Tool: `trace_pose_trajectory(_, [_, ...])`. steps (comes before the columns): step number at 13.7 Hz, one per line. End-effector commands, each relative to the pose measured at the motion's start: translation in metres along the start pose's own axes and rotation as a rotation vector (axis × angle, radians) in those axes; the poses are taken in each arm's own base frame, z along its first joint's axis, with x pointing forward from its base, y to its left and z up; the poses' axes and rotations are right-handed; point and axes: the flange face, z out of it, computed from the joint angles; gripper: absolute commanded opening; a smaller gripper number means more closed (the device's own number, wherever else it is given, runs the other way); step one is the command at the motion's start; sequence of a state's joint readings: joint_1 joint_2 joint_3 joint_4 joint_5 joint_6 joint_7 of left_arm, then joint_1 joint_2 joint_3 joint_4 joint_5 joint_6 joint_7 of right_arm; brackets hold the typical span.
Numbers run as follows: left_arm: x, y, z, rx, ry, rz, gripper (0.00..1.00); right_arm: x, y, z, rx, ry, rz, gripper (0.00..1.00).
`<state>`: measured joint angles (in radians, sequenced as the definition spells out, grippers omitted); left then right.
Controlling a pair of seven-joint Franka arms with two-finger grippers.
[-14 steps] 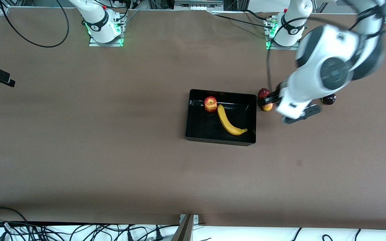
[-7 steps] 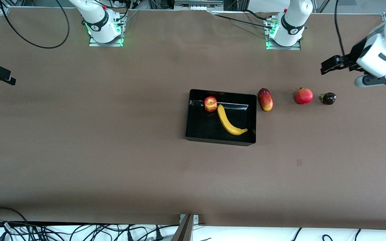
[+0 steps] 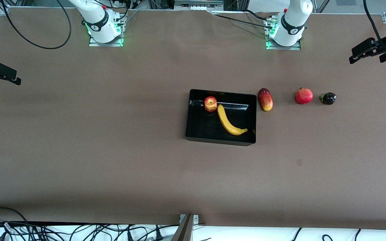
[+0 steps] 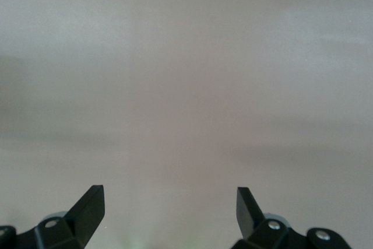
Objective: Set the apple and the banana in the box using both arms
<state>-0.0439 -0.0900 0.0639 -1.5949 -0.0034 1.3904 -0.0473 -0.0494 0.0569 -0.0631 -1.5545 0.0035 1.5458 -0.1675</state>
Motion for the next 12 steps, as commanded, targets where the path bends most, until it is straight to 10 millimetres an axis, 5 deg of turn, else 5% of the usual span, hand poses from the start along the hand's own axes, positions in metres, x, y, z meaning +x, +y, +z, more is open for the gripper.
trace_pose_trajectory(1, [-0.007, -0.004, -0.005, 0.025, 0.014, 0.029, 1.0, -0.01, -0.003, -0.004, -0.015, 0.005, 0.011, 1.0])
trace_pose_trajectory(7, [-0.003, -0.015, -0.015, 0.062, 0.038, -0.003, 1.0, -0.033, -0.007, 0.003, -0.019, 0.104, 0.011, 1.0])
trace_pose_trajectory(12, [-0.002, -0.013, -0.014, 0.08, 0.039, 0.004, 1.0, -0.031, -0.006, -0.004, -0.022, 0.083, 0.0, 1.0])
